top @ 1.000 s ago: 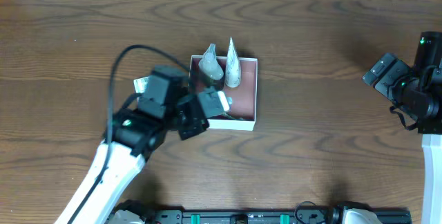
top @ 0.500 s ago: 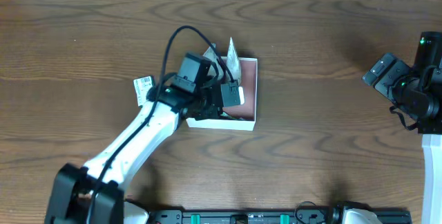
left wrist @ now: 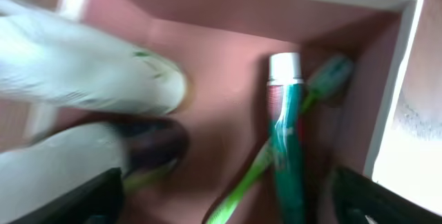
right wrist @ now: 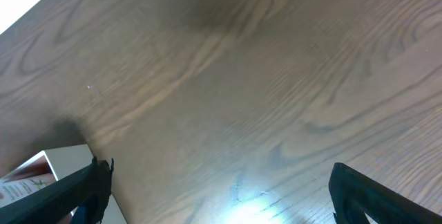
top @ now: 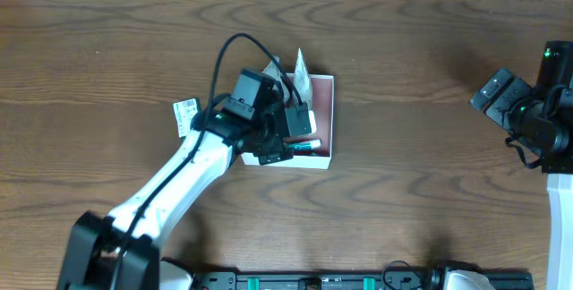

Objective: Pack container
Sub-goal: 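Lower the toothpaste tube into the box and release it, then move the left gripper to the green-white soap bar and grasp it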

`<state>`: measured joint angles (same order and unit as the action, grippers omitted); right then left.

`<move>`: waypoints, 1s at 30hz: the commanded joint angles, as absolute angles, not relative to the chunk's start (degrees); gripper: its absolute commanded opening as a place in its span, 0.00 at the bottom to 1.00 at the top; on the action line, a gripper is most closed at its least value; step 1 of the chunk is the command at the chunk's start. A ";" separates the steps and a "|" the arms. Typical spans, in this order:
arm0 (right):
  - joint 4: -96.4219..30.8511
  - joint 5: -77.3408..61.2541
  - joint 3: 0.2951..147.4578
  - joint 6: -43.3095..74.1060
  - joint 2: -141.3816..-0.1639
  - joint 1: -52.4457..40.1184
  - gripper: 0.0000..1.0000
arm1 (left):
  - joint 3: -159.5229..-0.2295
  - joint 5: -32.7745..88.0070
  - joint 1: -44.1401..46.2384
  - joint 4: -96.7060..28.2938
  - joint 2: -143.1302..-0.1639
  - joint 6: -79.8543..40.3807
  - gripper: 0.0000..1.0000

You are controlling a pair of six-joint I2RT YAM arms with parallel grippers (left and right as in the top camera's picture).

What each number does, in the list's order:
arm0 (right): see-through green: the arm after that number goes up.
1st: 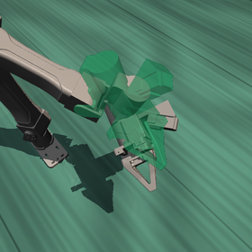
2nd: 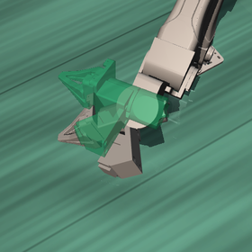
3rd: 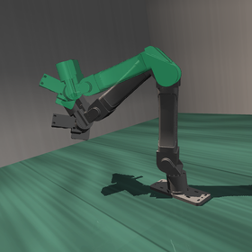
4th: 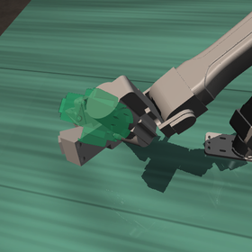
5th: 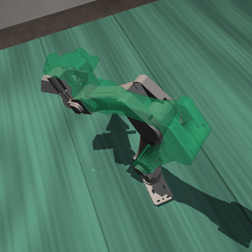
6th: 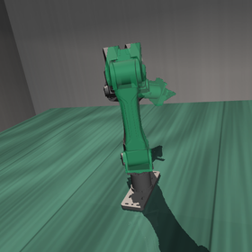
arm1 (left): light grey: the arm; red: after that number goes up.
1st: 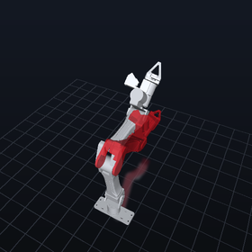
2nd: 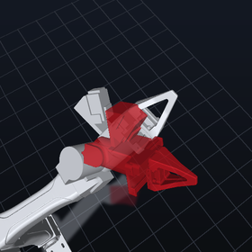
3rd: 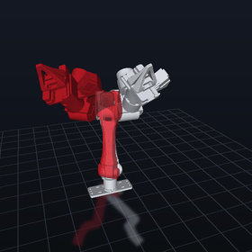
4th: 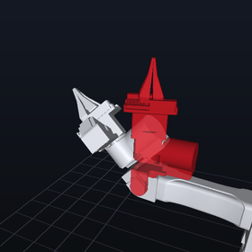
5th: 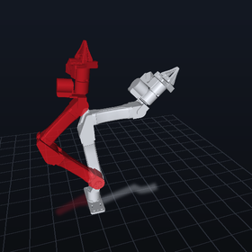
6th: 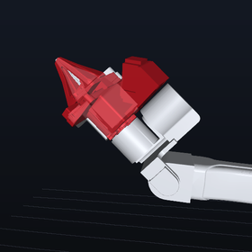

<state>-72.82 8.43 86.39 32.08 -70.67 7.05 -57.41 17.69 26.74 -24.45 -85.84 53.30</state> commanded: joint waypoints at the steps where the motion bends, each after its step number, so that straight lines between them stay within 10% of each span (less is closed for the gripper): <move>1: -72.88 8.58 86.39 32.75 -70.50 7.44 0.99 | -58.04 12.99 26.76 -26.02 -78.50 41.21 0.98; 13: -72.90 8.58 86.39 32.75 -70.50 7.44 0.99 | -58.24 -7.57 13.61 -38.85 -58.85 7.88 0.98; 30: -72.90 8.58 86.39 32.73 -70.50 7.44 0.99 | -58.26 1.91 -5.76 -23.53 -93.14 -7.57 0.91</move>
